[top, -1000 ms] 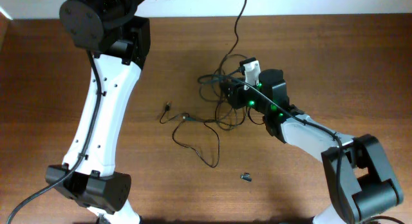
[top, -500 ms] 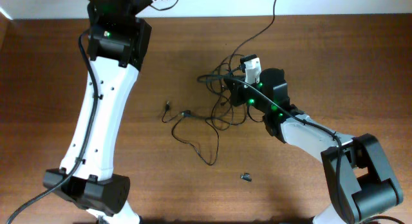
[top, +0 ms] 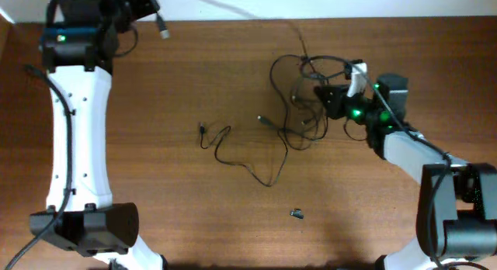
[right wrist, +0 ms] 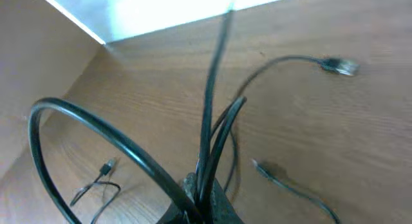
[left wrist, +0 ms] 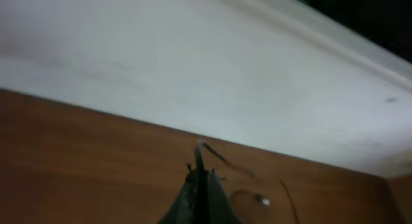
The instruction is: Untangle cables
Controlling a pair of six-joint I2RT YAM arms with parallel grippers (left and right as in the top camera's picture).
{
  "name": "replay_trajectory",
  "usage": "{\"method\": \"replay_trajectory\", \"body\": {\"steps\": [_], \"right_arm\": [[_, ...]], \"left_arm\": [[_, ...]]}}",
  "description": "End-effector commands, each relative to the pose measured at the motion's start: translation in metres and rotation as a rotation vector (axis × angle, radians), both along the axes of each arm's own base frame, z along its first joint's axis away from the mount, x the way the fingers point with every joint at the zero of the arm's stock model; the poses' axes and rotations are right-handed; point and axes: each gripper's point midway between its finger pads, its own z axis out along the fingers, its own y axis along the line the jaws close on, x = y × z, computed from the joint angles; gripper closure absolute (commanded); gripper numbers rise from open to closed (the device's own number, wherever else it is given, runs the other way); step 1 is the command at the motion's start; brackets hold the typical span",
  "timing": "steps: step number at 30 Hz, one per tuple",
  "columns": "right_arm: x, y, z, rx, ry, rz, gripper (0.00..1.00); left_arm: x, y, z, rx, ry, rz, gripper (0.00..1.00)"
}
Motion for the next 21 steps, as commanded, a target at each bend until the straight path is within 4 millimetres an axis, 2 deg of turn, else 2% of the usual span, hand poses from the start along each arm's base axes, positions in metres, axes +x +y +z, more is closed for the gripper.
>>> {"method": "replay_trajectory", "body": {"steps": [1, 4, 10, 16, 19, 21], "right_arm": [[-0.004, -0.020, -0.002, 0.031, 0.037, -0.016, 0.96], [-0.004, -0.036, -0.008, 0.033, 0.071, -0.054, 0.96], [-0.005, -0.050, -0.013, 0.036, 0.104, -0.090, 0.95], [-0.006, -0.052, -0.014, 0.036, 0.111, -0.095, 0.95], [-0.006, -0.052, -0.014, 0.036, 0.111, -0.095, 0.94], [-0.006, -0.052, -0.014, 0.036, 0.111, -0.095, 0.85]], "left_arm": [[-0.008, 0.043, -0.001, 0.040, 0.023, 0.100, 1.00], [-0.014, 0.069, -0.009, 0.037, 0.061, 0.154, 1.00], [-0.021, 0.107, -0.013, 0.114, 0.070, 0.188, 1.00], [-0.038, 0.159, -0.024, 0.204, 0.144, 0.375, 1.00], [-0.046, 0.169, -0.030, 0.216, 0.180, 0.413, 1.00], [-0.047, 0.169, -0.032, 0.219, 0.188, 0.410, 1.00]]}}
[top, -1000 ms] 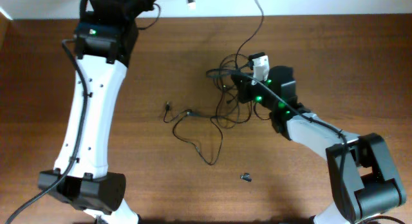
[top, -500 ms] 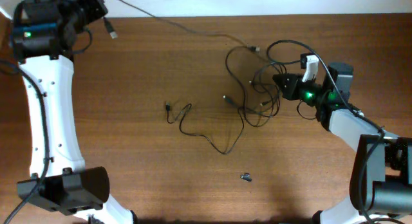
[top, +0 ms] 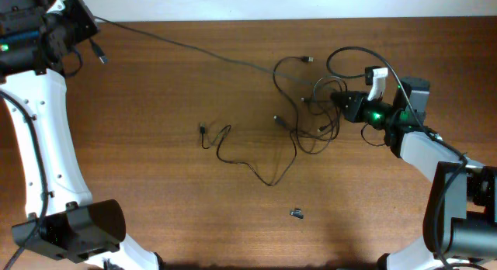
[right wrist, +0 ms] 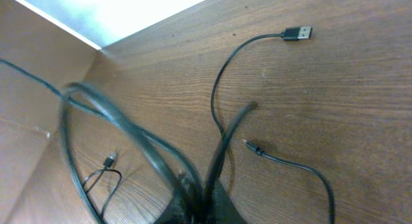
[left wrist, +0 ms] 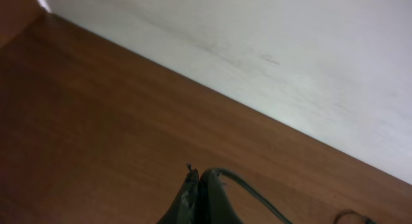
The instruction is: Untangle cables
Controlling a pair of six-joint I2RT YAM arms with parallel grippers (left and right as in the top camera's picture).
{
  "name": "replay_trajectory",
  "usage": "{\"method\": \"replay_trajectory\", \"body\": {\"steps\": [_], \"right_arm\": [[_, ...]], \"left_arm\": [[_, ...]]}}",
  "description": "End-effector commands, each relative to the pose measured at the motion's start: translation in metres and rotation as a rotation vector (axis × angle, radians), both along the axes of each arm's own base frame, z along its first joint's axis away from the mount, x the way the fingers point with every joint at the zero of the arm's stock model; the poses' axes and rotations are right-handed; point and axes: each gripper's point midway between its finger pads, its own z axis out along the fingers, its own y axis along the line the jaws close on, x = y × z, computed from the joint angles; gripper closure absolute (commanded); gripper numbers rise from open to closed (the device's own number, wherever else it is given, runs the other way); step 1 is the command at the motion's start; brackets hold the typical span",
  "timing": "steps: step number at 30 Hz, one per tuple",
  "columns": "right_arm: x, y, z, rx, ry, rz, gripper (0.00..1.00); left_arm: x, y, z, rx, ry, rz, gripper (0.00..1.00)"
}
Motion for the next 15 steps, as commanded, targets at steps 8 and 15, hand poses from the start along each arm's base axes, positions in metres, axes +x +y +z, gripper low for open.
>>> {"method": "replay_trajectory", "body": {"steps": [8, 15], "right_arm": [[0.0035, -0.0160, -0.0054, -0.031, 0.019, -0.067, 0.85], [0.0031, -0.0164, -0.0068, -0.033, 0.026, -0.071, 0.67]], "left_arm": [[-0.0127, 0.0312, 0.0074, 0.080, 0.007, 0.099, 1.00], [-0.0179, 0.0276, -0.0006, 0.101, 0.054, 0.064, 1.00]]}}
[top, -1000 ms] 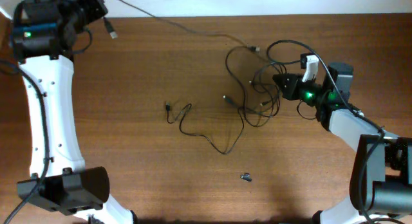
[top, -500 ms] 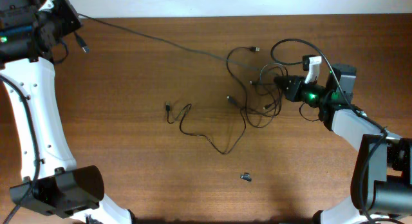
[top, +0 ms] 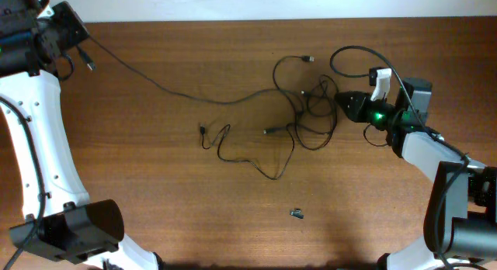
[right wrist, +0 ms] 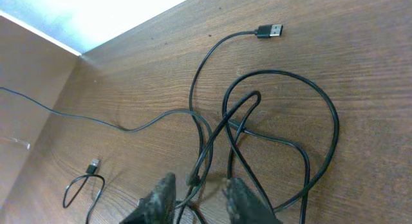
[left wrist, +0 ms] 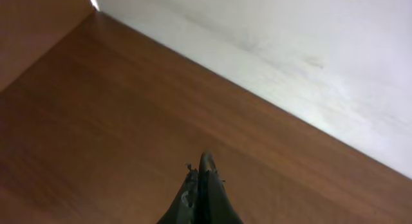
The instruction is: Untangle cables
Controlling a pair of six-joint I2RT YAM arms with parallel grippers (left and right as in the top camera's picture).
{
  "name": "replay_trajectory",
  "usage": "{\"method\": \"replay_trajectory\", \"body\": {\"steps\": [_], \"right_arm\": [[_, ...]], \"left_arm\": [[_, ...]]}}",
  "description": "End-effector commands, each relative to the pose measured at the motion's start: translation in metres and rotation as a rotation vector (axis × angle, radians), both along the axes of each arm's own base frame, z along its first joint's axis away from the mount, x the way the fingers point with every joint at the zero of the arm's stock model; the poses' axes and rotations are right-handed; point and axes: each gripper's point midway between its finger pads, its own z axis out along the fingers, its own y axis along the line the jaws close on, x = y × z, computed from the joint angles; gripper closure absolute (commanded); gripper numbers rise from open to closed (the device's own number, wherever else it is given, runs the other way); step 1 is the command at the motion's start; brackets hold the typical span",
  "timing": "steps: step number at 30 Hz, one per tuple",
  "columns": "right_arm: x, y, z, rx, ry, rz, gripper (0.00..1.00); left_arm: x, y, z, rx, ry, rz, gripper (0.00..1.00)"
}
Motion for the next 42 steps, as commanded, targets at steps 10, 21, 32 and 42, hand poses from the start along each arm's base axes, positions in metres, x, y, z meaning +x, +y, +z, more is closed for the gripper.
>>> {"method": "replay_trajectory", "body": {"steps": [10, 21, 32, 42], "right_arm": [[-0.017, 0.050, 0.038, 0.120, -0.143, 0.253, 0.35], [0.023, 0.098, 0.012, -0.289, -0.212, -0.086, 0.22], [0.019, 0.087, -0.065, -0.377, -0.045, -0.116, 0.14], [-0.116, 0.144, -0.109, -0.051, 0.588, 0.264, 0.13]], "left_arm": [[0.006, -0.082, 0.013, 0.020, -0.057, -0.536, 1.00], [0.010, -0.181, 0.010, 0.082, -0.059, -0.796, 1.00], [0.009, -0.188, 0.006, 0.076, -0.048, -0.810, 1.00], [0.007, -0.188, 0.004, 0.070, -0.034, -0.810, 1.00]]}}
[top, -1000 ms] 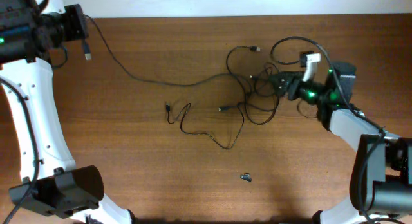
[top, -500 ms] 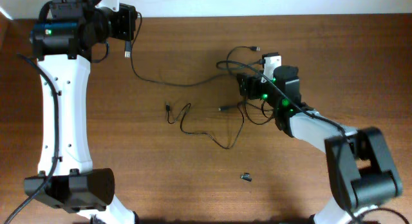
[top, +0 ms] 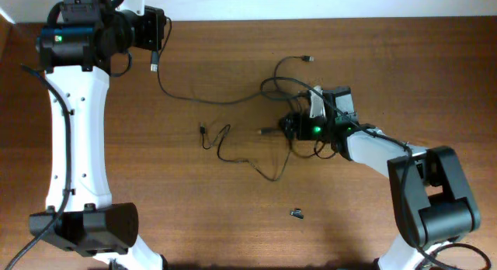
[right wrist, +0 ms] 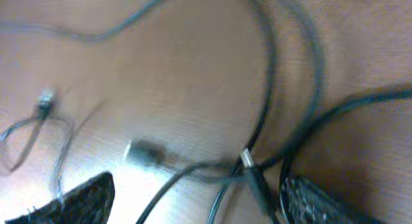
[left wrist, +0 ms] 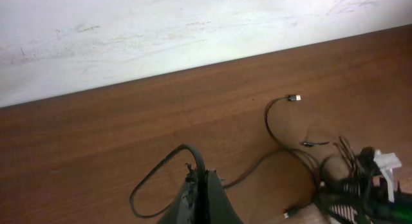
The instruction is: Untangle cables
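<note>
A long black cable (top: 210, 100) runs from my left gripper (top: 155, 39) across the table into the tangle (top: 311, 107). The left gripper (left wrist: 203, 184) is shut on this cable near its plug end (top: 155, 67), up by the table's back edge. My right gripper (top: 289, 126) sits low on the tangle's left side. In the right wrist view it is open (right wrist: 193, 205), its fingers (right wrist: 80, 198) wide apart, with cable strands (right wrist: 257, 179) and a small plug (right wrist: 147, 152) lying between them. A separate thin cable (top: 233, 157) lies loose left of the tangle.
A small dark piece (top: 297, 214) lies near the front middle of the wooden table (top: 155, 192). A USB plug (top: 308, 59) on a loop sticks out behind the tangle. The white wall (left wrist: 193, 24) borders the table's back edge.
My left gripper has moved right from the far back left corner, still shut on the long cable. My open right gripper has moved left from the tangle's right side onto its left part.
First my left gripper held the cable end at the back and the right was shut on a bundle of the tangle. Then the left stood far left with the cable stretched out. Then the right had opened and the cable lay slack. Now both grippers have shifted inward.
</note>
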Controlling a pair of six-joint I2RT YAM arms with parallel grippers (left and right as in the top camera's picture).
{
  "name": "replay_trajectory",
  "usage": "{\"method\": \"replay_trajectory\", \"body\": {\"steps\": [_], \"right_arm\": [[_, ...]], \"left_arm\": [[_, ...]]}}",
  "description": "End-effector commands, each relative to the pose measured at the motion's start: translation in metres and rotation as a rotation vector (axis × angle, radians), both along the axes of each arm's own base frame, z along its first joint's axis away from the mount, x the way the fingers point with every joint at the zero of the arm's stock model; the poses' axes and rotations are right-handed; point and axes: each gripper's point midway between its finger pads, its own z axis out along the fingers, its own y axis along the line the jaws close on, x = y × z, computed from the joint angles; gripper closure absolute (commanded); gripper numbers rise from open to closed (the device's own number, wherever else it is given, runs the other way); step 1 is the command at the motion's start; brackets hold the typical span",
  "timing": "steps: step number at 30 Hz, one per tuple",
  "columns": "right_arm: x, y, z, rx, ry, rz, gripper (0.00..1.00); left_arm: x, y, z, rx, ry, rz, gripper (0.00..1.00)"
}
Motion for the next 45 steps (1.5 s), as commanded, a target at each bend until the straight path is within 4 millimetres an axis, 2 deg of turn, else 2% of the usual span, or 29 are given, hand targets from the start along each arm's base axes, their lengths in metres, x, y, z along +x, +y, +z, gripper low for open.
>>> {"method": "replay_trajectory", "body": {"steps": [1, 4, 6, 8, 10, 14, 17, 19, 21, 23, 30, 32, 35, 38, 41, 43, 45], "right_arm": [[-0.084, 0.028, -0.031, 0.150, 0.374, 0.115, 0.13], [-0.135, 0.049, -0.032, 0.146, 0.547, 0.203, 0.13], [-0.166, 0.070, -0.025, 0.172, 0.617, 0.296, 0.13], [-0.186, 0.085, -0.024, 0.154, 0.637, 0.364, 0.13], [-0.195, 0.097, -0.024, 0.149, 0.615, 0.414, 0.13], [-0.171, 0.107, -0.010, 0.195, 0.527, 0.428, 0.13], [-0.144, 0.114, 0.014, 0.219, 0.395, 0.459, 0.12], [-0.126, 0.115, 0.032, 0.173, 0.311, 0.434, 0.06], [-0.097, 0.107, 0.048, 0.063, 0.160, 0.381, 0.04], [-0.077, 0.098, 0.051, -0.030, 0.062, 0.344, 0.04], [-0.048, 0.073, 0.042, -0.227, -0.055, 0.267, 0.04], [-0.027, 0.045, 0.036, -0.392, -0.111, 0.150, 0.04], [-0.012, 0.024, 0.038, -0.500, -0.163, 0.063, 0.04], [0.002, 0.020, 0.044, -0.528, -0.220, 0.013, 0.04], [0.004, 0.020, 0.046, -0.527, -0.230, 0.006, 0.05], [0.004, 0.019, 0.040, -0.533, -0.219, 0.010, 0.05], [0.001, 0.018, 0.020, -0.555, -0.182, 0.023, 0.12]], "left_arm": [[-0.001, -0.002, 0.003, 0.001, -0.011, -0.017, 1.00], [-0.001, -0.002, 0.003, 0.001, -0.011, -0.018, 1.00], [-0.001, -0.002, 0.003, 0.001, -0.011, -0.017, 1.00], [-0.001, -0.002, 0.003, 0.001, -0.011, -0.017, 1.00], [-0.001, -0.001, 0.004, 0.003, -0.015, -0.014, 1.00], [0.003, -0.001, 0.008, 0.004, -0.038, -0.014, 1.00], [0.005, 0.000, 0.010, 0.004, -0.050, -0.014, 1.00], [0.004, 0.000, 0.010, 0.004, -0.049, -0.014, 1.00], [0.005, -0.001, 0.011, 0.004, -0.054, -0.014, 1.00], [0.005, 0.000, 0.011, 0.004, -0.055, -0.014, 1.00], [0.005, 0.000, 0.011, 0.004, -0.055, -0.014, 1.00], [0.005, 0.000, 0.011, 0.004, -0.055, -0.014, 1.00], [0.005, 0.000, 0.011, 0.005, -0.055, -0.014, 1.00], [0.005, 0.000, 0.011, 0.004, -0.055, -0.014, 1.00], [0.005, 0.000, 0.010, 0.004, -0.050, -0.014, 1.00], [0.004, -0.001, 0.010, 0.004, -0.048, -0.014, 1.00], [0.004, -0.001, 0.010, 0.004, -0.048, -0.014, 1.00]]}}
